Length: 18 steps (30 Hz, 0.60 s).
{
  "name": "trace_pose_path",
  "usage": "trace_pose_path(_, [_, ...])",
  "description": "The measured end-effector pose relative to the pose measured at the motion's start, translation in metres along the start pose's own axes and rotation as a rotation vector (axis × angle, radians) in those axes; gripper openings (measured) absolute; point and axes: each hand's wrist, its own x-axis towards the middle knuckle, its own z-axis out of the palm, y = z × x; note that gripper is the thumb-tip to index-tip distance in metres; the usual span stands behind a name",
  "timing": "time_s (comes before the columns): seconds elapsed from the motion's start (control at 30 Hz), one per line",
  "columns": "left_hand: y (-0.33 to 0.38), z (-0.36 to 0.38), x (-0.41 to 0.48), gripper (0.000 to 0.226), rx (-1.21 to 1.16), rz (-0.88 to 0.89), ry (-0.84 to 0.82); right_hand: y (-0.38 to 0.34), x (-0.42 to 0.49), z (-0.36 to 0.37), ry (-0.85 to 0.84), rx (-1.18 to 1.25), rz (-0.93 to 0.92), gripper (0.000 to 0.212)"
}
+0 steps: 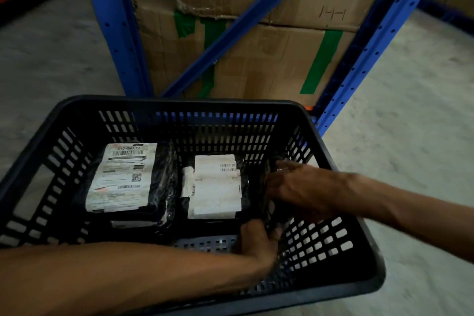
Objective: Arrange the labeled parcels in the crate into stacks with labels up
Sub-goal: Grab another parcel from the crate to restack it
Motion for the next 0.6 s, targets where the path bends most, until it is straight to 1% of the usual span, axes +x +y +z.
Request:
trace_pose_path(0.03, [-0.005,-0.011,-0.003,0.041,-0.021,0.03,-0.003,0.003,-0.003,-0.013,-0.01,0.109,-0.004,0.042])
trace_pose_path(0.1, [-0.018,-0.044,-0.012,0.041,0.019,0.099,-0.007,0.013,-0.008,-0.031,0.049,0.384,0.014,0.045])
trace_pose_path(0.23, [-0.04,-0.119,-0.032,0.019,-0.075,0.361,-0.055,0.036,-0.018,-0.049,0.221,0.955,0.071,0.034])
trace_pose_path(0.3, [-0.042,-0.142,-0.042,0.023,-0.15,0.356,-0.099,0.049,-0.017,-0.053,0.309,1.192,0.125,0.031])
trace_pose_path(0.37, [-0.044,-0.146,-0.043,0.043,-0.229,0.297,-0.097,0.061,-0.017,-0.055,0.43,1.35,0.192,0.034])
trace_pose_path(0.4, [-0.042,-0.145,-0.042,0.054,-0.254,0.276,-0.086,0.064,-0.016,-0.056,0.465,1.462,0.208,0.035])
trace_pose_path(0.43, [-0.039,-0.143,-0.04,0.058,-0.301,0.265,-0.084,0.066,-0.015,-0.056,0.482,1.586,0.215,0.036])
trace_pose_path(0.47, [-0.036,-0.14,-0.037,0.052,-0.37,0.275,-0.084,0.066,-0.012,-0.058,0.505,1.696,0.228,0.036])
trace_pose_path(0.5, [-0.031,-0.14,-0.032,0.041,-0.42,0.299,-0.074,0.065,-0.007,-0.06,0.536,1.771,0.272,0.04])
trace_pose_path(0.53, [-0.025,-0.142,-0.028,0.033,-0.446,0.326,-0.035,0.064,-0.001,-0.061,0.574,1.807,0.355,0.045])
trace_pose_path(0.6, [-0.016,-0.15,-0.019,0.028,-0.505,0.328,0.041,0.063,0.014,-0.063,0.662,1.855,0.596,0.054])
